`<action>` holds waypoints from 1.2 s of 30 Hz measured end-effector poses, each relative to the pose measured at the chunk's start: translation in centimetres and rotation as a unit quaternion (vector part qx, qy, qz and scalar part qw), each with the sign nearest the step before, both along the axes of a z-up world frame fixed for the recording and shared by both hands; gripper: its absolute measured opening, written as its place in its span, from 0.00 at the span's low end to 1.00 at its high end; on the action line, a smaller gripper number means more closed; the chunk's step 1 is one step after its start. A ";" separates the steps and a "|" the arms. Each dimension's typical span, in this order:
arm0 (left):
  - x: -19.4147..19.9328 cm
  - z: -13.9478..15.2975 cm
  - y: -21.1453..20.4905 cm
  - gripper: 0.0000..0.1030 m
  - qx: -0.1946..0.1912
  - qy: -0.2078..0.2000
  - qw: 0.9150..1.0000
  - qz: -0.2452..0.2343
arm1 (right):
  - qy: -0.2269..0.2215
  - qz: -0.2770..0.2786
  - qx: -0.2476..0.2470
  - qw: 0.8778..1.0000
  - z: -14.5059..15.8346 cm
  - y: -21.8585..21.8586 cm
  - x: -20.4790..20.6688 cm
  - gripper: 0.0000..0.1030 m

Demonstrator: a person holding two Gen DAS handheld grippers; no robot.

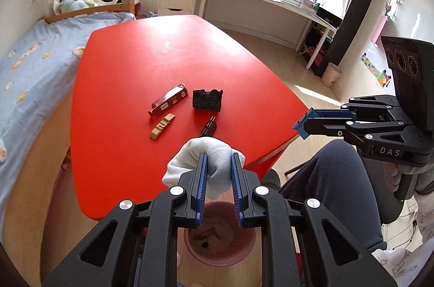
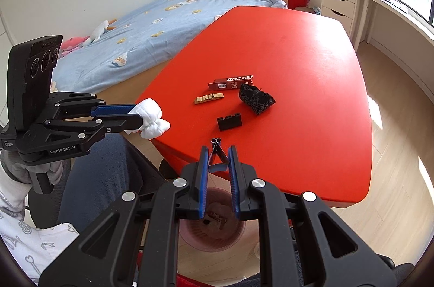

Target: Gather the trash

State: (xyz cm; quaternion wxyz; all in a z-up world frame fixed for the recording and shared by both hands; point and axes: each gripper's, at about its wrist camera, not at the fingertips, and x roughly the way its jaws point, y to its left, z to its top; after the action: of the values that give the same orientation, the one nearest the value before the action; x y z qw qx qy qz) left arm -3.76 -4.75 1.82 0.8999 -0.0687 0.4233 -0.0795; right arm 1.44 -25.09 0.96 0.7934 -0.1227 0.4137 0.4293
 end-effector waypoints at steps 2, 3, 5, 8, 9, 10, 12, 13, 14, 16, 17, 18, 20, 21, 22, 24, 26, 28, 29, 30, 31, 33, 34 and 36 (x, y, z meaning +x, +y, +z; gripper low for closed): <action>-0.5 -0.4 -0.3 0.17 -0.005 0.005 1.000 -0.002 | 0.004 0.002 -0.004 1.000 -0.4 -0.2 -0.8 0.14; -0.8 -0.6 -0.5 0.17 -0.006 0.007 1.000 -0.004 | 0.006 0.004 -0.006 1.000 -0.6 -0.3 -1.1 0.14; -1.3 -1.0 -0.8 0.17 -0.007 0.012 1.000 -0.008 | 0.014 0.005 -0.008 1.000 -1.2 -0.4 -1.9 0.14; -1.9 -1.7 -1.4 0.17 -0.013 0.022 1.000 -0.013 | 0.026 0.010 -0.013 1.000 -2.1 -0.5 -2.8 0.14; -2.2 -1.9 -1.6 0.17 -0.015 0.026 0.999 -0.015 | 0.031 0.012 -0.015 0.999 -2.4 -0.4 -3.0 0.14; -2.4 -2.2 -1.8 0.17 -0.017 0.030 0.999 -0.016 | 0.035 0.014 -0.016 0.999 -2.7 -0.4 -3.2 0.14; -2.7 -2.8 -2.1 0.17 -0.021 0.037 0.999 -0.020 | 0.043 0.018 -0.020 0.999 -3.4 -0.2 -3.6 0.14; -3.0 -3.0 -2.3 0.17 -0.024 0.041 0.999 -0.022 | 0.046 0.018 -0.023 0.999 -3.8 -0.2 -3.8 0.14; -3.1 -3.2 -2.4 0.17 -0.028 0.044 0.998 -0.024 | 0.049 0.018 -0.024 0.998 -4.1 -0.3 -3.9 0.14; -3.5 -3.6 -2.7 0.17 -0.030 0.049 0.998 -0.029 | 0.057 0.018 -0.025 0.998 -4.7 -0.3 -4.2 0.14; -3.7 -3.7 -2.8 0.17 -0.029 0.051 0.998 -0.030 | 0.060 0.018 -0.025 0.998 -4.9 -0.3 -4.3 0.14; -3.8 -3.8 -2.8 0.17 -0.029 0.053 0.998 -0.031 | 0.063 0.019 -0.025 0.998 -5.1 -0.3 -4.4 0.14; -4.0 -4.0 -2.9 0.17 -0.030 0.056 0.998 -0.031 | 0.067 0.020 -0.025 0.997 -5.4 -0.3 -4.6 0.14; -4.1 -4.1 -2.9 0.17 -0.030 0.056 0.997 -0.031 | 0.068 0.021 -0.026 0.997 -5.5 -0.3 -4.7 0.14; -4.2 -4.2 -2.9 0.17 -0.030 0.057 0.997 -0.032 | 0.070 0.022 -0.025 0.997 -5.5 -0.2 -4.7 0.14; -4.3 -4.2 -3.0 0.17 -0.030 0.057 0.997 -0.033 | 0.073 0.023 -0.024 0.997 -5.6 -0.2 -4.8 0.14; -4.4 -4.2 -3.1 0.17 -0.031 0.058 0.997 -0.034 | 0.075 0.024 -0.023 0.997 -5.7 -0.2 -4.7 0.14; -4.2 -4.3 -3.2 0.17 -0.033 0.060 0.997 -0.038 | 0.078 0.027 -0.022 0.996 -5.8 -0.1 -4.7 0.14; -4.2 -4.4 -3.3 0.19 -0.033 0.061 0.997 -0.041 | 0.079 0.030 -0.022 0.996 -5.8 -0.1 -4.7 0.14; -4.2 -4.5 -3.3 0.21 -0.033 0.061 0.997 -0.042 | 0.080 0.031 -0.022 0.996 -5.9 -0.1 -4.7 0.16; -4.1 -4.6 -3.3 0.28 -0.033 0.064 0.997 -0.041 | 0.080 0.031 -0.026 0.996 -6.1 -0.1 -4.6 0.22; -4.0 -4.9 -3.1 0.50 -0.029 0.065 0.997 -0.037 | 0.073 0.024 -0.035 0.996 -6.4 -0.2 -4.5 0.75; -4.1 -5.0 -3.0 0.65 -0.027 0.064 0.997 -0.032 | 0.071 0.018 -0.031 0.997 -6.3 -0.5 -4.4 0.81; -4.1 -4.9 -2.7 0.84 -0.024 0.058 0.998 -0.021 | 0.072 0.009 -0.037 0.997 -6.5 -0.7 -4.1 0.90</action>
State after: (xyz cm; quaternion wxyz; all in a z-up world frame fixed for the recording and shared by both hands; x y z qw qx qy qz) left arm -7.88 -7.43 -3.10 0.8701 -0.0856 0.4742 -0.1040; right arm -2.65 -25.74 -5.51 0.7528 -0.1245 0.4842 0.4282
